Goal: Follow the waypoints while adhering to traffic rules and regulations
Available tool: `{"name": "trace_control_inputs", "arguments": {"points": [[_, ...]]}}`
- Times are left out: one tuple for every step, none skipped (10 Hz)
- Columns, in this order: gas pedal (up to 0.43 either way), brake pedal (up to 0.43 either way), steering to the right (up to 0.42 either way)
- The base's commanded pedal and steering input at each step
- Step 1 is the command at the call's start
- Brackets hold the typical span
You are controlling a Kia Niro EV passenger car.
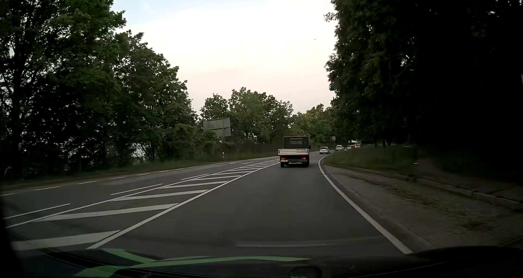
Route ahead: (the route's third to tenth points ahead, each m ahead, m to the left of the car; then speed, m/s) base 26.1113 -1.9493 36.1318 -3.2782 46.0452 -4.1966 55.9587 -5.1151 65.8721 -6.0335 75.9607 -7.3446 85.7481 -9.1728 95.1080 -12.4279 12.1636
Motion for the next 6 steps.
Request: {"name": "trace_control_inputs", "arguments": {"points": [[0.098,0.000,0.010],[0.098,0.000,0.010],[0.098,0.000,0.010],[0.098,0.000,0.010],[0.098,0.000,0.012],[0.098,0.000,0.013]]}}
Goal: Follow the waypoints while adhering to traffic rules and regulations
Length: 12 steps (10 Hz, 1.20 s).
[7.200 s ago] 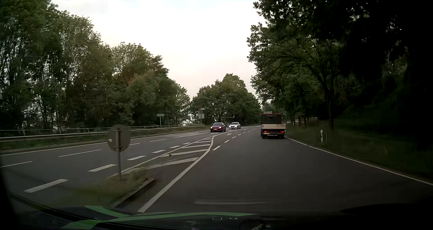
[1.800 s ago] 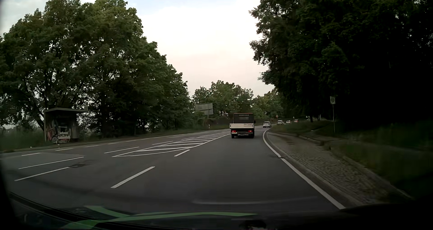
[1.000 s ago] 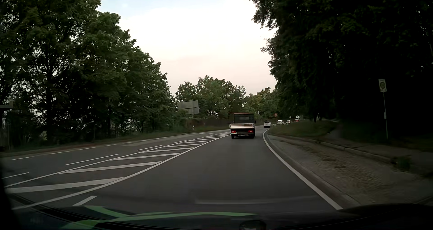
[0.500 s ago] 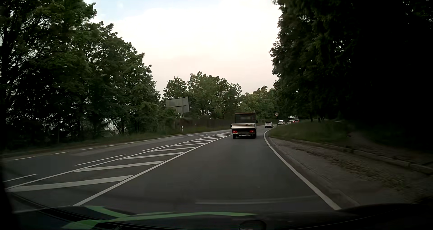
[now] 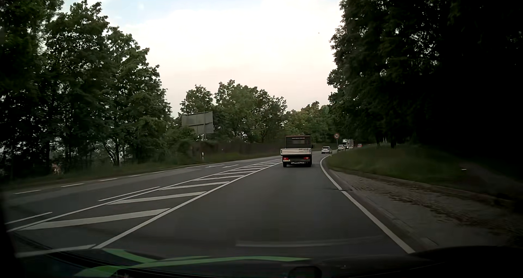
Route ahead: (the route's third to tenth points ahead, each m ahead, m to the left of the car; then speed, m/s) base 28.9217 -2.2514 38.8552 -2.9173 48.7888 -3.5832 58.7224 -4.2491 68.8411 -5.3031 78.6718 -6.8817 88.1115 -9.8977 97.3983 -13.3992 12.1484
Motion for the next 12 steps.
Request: {"name": "trace_control_inputs", "arguments": {"points": [[0.098,0.000,0.015],[0.098,0.000,0.016],[0.098,0.000,0.017],[0.098,0.000,0.017],[0.098,0.000,0.017],[0.098,0.000,0.017],[0.098,0.000,0.018],[0.098,0.000,0.018],[0.098,0.000,0.017],[0.098,0.000,0.015],[0.098,0.000,0.014],[0.098,0.000,0.014]]}}
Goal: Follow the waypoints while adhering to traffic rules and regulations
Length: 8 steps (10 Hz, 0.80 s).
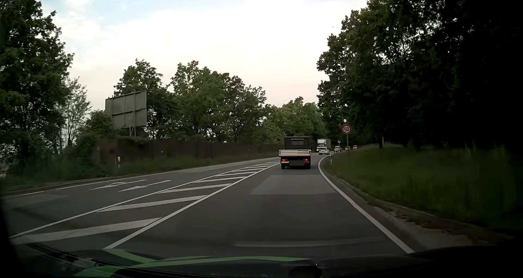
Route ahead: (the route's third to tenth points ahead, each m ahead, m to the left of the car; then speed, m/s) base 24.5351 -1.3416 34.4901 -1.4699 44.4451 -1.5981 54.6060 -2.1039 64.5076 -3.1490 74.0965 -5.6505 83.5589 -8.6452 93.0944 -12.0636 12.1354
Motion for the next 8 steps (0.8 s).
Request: {"name": "trace_control_inputs", "arguments": {"points": [[0.098,0.000,0.014],[0.098,0.000,0.014],[0.098,0.000,0.014],[0.098,0.000,0.014],[0.098,0.000,0.014],[0.098,0.000,0.014],[0.098,0.000,0.014],[0.098,0.000,0.014]]}}
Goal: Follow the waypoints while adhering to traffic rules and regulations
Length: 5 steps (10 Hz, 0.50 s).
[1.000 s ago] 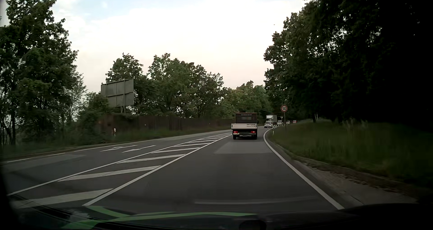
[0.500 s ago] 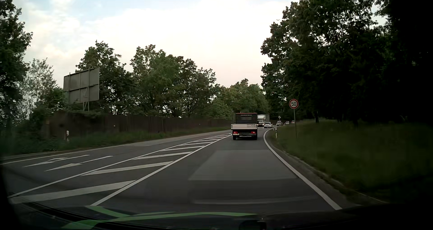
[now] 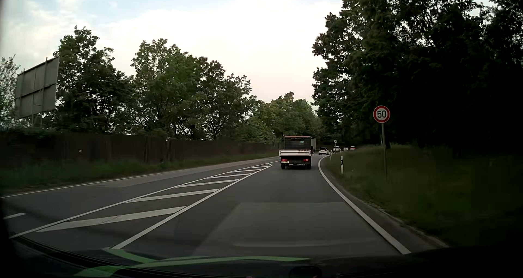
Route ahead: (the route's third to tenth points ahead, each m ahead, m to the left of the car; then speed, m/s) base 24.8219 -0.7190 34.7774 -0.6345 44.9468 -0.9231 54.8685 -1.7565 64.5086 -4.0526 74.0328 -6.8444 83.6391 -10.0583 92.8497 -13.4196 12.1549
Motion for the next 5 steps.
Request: {"name": "trace_control_inputs", "arguments": {"points": [[0.098,0.000,0.014],[0.098,0.000,0.014],[0.098,0.000,0.015],[0.098,0.000,0.015],[0.098,0.000,0.015]]}}
